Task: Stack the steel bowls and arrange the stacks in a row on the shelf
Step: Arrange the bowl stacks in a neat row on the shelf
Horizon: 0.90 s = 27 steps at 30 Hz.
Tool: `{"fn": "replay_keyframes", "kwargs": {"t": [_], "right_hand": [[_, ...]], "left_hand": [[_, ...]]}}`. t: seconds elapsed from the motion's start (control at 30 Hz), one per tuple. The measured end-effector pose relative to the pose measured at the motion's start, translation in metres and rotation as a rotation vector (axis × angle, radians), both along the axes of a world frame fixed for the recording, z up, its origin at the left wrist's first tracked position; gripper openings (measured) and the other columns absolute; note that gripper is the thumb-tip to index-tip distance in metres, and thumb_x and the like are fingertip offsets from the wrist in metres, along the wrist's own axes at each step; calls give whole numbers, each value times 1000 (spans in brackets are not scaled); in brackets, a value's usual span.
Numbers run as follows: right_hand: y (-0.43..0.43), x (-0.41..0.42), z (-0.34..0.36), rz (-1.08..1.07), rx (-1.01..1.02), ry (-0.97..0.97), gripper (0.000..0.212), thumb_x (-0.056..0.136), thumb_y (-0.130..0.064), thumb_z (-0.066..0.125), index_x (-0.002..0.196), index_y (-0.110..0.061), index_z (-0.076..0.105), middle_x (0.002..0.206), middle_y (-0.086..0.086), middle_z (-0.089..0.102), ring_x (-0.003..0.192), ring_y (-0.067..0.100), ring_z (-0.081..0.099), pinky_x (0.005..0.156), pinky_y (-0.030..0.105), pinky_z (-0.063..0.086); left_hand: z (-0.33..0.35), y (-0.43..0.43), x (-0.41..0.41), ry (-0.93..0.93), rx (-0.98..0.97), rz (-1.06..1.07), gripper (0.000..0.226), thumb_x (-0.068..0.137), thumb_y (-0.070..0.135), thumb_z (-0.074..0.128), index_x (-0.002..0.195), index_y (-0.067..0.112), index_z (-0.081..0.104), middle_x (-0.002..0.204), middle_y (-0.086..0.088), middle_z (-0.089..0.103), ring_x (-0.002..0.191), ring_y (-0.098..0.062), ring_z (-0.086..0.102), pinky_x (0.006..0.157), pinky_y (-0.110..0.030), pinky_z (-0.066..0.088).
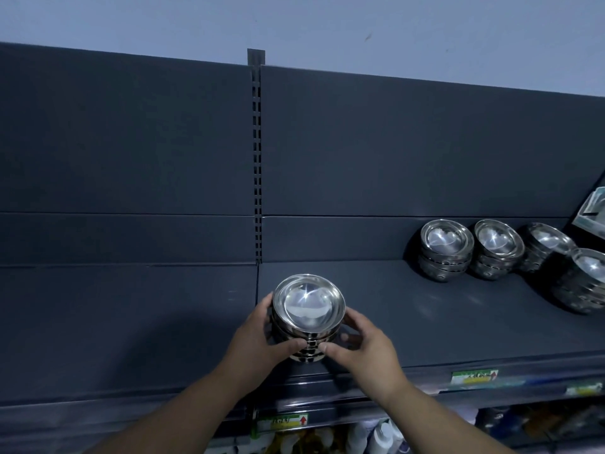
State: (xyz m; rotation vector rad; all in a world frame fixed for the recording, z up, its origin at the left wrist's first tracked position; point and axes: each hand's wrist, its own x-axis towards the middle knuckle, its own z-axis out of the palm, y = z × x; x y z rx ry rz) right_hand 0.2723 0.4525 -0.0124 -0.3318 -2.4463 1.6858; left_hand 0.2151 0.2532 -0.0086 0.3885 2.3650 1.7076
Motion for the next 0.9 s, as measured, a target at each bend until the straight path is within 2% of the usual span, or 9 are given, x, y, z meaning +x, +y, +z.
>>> {"fn": "replay_keyframes", "kwargs": {"t": [0.07, 0.17, 0.27, 0.4, 0.5, 0.57, 0.7, 0.8, 0.9], "right_hand": [[-1, 1, 3, 1, 9, -5, 74, 69, -19, 87, 131, -37, 51, 121, -19, 63, 105, 1, 63, 91, 22, 54], [0, 2, 5, 13, 60, -48, 80, 68, -25, 88, 135, -37, 46, 125, -19, 59, 111, 5, 60, 97, 29, 52], [7, 7, 9, 28, 155, -104, 86, 68, -35, 87, 141, -31, 43, 133, -10, 55, 121, 13, 56, 102, 33, 49], [26, 21, 19, 49, 317, -167, 81, 74, -43, 80, 144, -25, 42, 142, -1, 50, 128, 16, 49, 106, 30, 43], [49, 37, 28, 50, 404, -190, 80, 76, -45, 77, 144, -24, 42, 145, -1, 47, 131, 17, 46, 107, 27, 40], [70, 52, 33, 28, 451, -197, 79, 76, -46, 76, 144, -24, 42, 145, -2, 47, 131, 15, 47, 105, 23, 38], [126, 93, 35, -28, 545, -221, 79, 76, -50, 74, 144, -24, 43, 146, -3, 47, 130, 14, 48, 105, 22, 37], [176, 132, 34, -52, 549, -272, 79, 80, -51, 70, 146, -23, 39, 148, -2, 43, 133, 15, 45, 106, 22, 35], [225, 173, 29, -78, 526, -327, 79, 81, -51, 69, 148, -24, 36, 151, -3, 41, 129, 16, 49, 104, 25, 40]], "left_hand": [[2, 0, 1, -7, -32, 5, 98, 62, 30, 88, 141, 40, 31, 131, 15, 57, 120, -1, 53, 104, -30, 45], [8, 0, 4, 9, -107, 19, 103, 59, 38, 88, 143, 38, 29, 136, 15, 52, 124, -3, 49, 106, -30, 42], [21, 0, 11, 52, -193, 68, 116, 55, 49, 87, 148, 34, 20, 149, 11, 37, 135, -9, 38, 111, -35, 35], [45, 13, 23, 275, -321, 114, 101, 68, 46, 80, 149, 28, 21, 154, 10, 24, 141, -9, 24, 113, -29, 26], [60, 39, 33, 473, -443, 16, 88, 78, 49, 69, 149, 28, 22, 156, 13, 20, 144, -6, 13, 117, -25, 16], [64, 62, 42, 527, -507, -57, 83, 82, 51, 64, 149, 28, 20, 157, 13, 17, 145, -6, 9, 117, -25, 11], [49, 115, 66, 572, -644, -175, 81, 85, 55, 56, 151, 29, 15, 159, 11, 13, 147, -8, 5, 118, -26, 7], [30, 159, 86, 548, -706, -237, 83, 84, 57, 54, 151, 28, 15, 159, 9, 12, 147, -10, 5, 120, -27, 8], [16, 206, 112, 499, -740, -277, 82, 85, 58, 53, 151, 27, 15, 159, 7, 11, 147, -14, 8, 119, -30, 9]]}}
